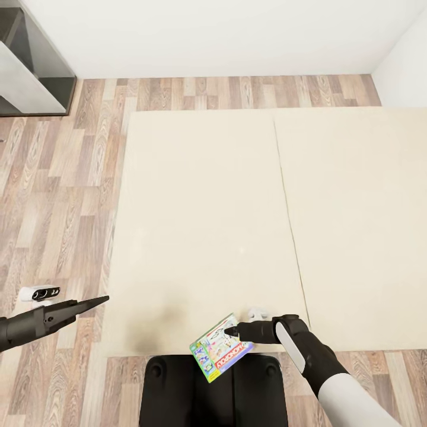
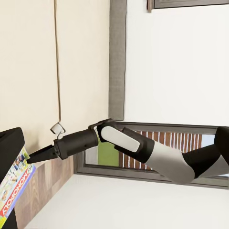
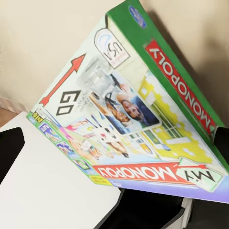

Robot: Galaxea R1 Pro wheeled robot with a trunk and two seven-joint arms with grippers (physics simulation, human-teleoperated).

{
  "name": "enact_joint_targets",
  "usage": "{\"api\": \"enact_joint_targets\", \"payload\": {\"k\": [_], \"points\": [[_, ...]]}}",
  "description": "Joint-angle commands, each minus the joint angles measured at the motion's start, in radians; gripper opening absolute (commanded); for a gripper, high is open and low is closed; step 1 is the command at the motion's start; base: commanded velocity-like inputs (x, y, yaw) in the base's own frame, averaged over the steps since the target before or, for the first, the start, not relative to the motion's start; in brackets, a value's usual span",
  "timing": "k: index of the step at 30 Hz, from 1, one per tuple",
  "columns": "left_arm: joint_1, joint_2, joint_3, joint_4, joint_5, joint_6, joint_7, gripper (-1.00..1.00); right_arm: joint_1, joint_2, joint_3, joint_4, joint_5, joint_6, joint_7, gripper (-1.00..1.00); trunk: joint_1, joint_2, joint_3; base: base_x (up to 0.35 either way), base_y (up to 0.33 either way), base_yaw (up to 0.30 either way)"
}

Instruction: Put all the toys in the child's room - the three board games (two on the bed and one on the table), the two jigsaw puzzles on the table, and the tennis ball on the table - inside the toy box on the table in the child's room.

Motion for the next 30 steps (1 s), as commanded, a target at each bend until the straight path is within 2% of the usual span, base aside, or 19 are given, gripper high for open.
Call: {"api": "enact_joint_targets", "payload": {"k": [1,30], "points": [[0.0,0.0,0.0,0.0,0.0,0.011,-0.003,1.0,0.0,-0.001,0.002,-0.001,0.001,0.003,0.002,1.0,0.001,-0.002,-0.001,0.0,0.011,0.0],[0.0,0.0,0.0,0.0,0.0,0.011,-0.003,1.0,0.0,-0.001,0.002,-0.001,0.003,0.003,0.002,1.0,0.001,-0.002,-0.001,0.0,0.007,0.0]]}}
